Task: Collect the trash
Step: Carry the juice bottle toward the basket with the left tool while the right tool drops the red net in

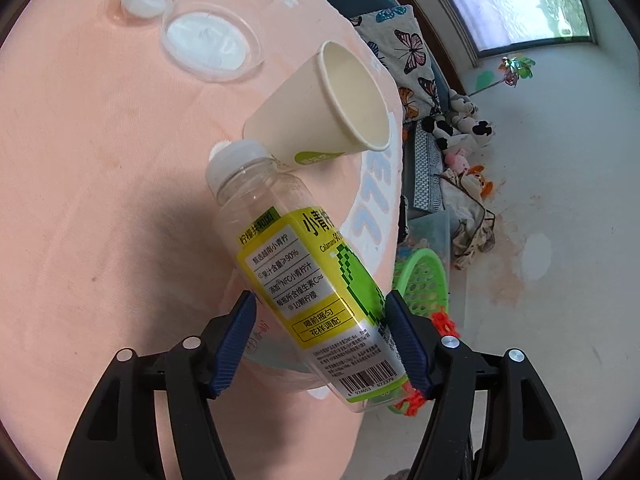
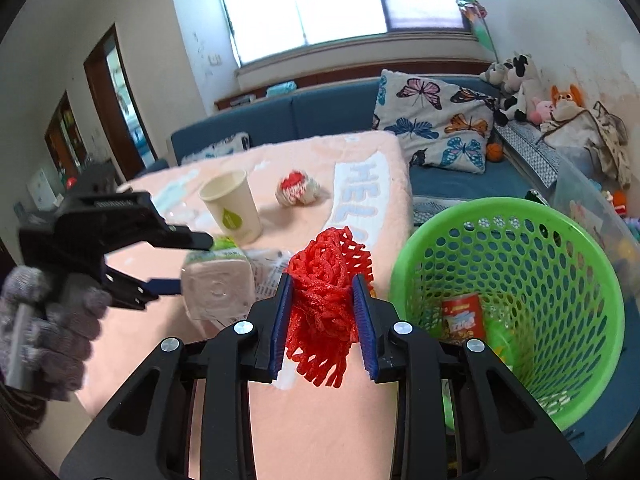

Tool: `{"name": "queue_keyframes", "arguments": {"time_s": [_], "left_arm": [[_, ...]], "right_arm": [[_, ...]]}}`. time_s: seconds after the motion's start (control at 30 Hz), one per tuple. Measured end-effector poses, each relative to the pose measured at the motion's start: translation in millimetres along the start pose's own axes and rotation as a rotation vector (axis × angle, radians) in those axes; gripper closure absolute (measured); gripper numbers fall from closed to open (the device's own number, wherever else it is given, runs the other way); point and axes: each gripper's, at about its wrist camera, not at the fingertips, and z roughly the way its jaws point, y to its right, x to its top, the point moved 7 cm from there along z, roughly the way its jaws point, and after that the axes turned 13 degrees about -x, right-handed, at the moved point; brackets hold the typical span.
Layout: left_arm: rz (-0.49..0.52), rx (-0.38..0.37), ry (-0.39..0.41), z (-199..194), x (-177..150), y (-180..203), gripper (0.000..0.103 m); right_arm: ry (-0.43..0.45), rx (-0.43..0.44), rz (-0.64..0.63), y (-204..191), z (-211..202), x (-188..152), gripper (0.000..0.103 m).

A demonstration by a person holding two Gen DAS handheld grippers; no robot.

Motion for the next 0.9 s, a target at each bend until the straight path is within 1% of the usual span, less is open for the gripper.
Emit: {"name": "queue_keyframes", "arguments": {"time_s": [0.07,0.13,0.17,0.23,0.27,0.43,0.57,0.73,0.9], "left_arm": [[-0.023,-0.005,0.004,4,0,-2,0.032],[-0.053,-0.024,0.009,7,1,-5,0.032],[-0.050,-0.022,0.016,8,1,-5,0.032],[-0.042,-0.025,0.020,11,1,-3,0.036],[-0.054,-0.039,0.019,13,1,-3,0.039],[-0.071,-0.053,0.041,18,6,-3,0.042],[-0.011,-0.078,0.052,7,6,2,0.047],[0.029,-0.112,0.054,-10,2,7,0.049],[0.087,-0.153,0.048,-27,-10,18,0.051]], "right_arm": [[0.007,0.002,0.011,2,-6,0,0.072],[0.009,0.001,0.016,3,-8,0,0.072],[0.008,0.000,0.016,4,-9,0,0.072],[0.004,-0.004,0.018,4,-10,-2,0.072],[0.002,-0.005,0.018,4,-10,-3,0.072],[-0.004,-0.011,0.028,7,-13,-8,0.072],[0.007,-0.015,0.047,13,-20,-8,0.072],[0.014,-0.025,0.081,24,-27,-4,0.072],[0.021,-0.052,0.094,35,-32,-3,0.072]]}}
